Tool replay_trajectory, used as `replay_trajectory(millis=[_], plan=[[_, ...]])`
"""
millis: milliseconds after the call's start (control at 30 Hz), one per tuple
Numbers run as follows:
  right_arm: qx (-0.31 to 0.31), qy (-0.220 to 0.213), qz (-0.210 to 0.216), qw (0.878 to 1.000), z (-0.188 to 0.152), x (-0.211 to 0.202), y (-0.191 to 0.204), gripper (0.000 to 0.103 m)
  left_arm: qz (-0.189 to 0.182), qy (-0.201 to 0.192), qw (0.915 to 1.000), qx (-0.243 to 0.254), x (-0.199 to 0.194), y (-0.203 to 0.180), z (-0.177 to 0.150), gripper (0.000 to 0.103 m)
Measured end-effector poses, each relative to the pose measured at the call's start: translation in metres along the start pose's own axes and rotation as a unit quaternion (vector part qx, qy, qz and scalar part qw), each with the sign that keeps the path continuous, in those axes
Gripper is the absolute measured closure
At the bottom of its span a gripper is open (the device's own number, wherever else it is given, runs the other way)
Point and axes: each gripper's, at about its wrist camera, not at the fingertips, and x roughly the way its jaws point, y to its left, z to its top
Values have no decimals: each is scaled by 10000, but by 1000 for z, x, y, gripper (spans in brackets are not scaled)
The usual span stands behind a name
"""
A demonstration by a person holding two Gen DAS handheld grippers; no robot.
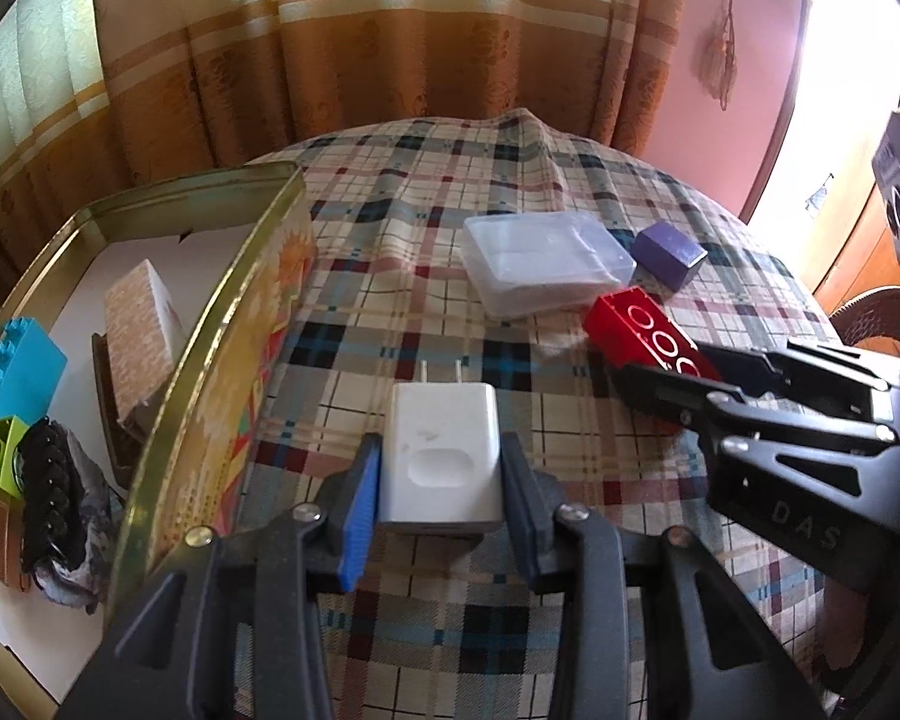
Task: Organize rigid objects
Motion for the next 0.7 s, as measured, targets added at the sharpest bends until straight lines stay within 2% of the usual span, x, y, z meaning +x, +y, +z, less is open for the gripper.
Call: replay_trajectory(millis=[233,400,700], plan=[[246,-56,-165,9995,-8,-7,2,69,75,-110,9998,139,-6,-5,-3,66],[330,-414,-312,9981,-12,-21,4,69,226,-384,9987,230,-16,-8,-3,66],[308,-467,-309,9980,-17,-23,14,69,304,-540,9978,231,-20,-8,-1,66]])
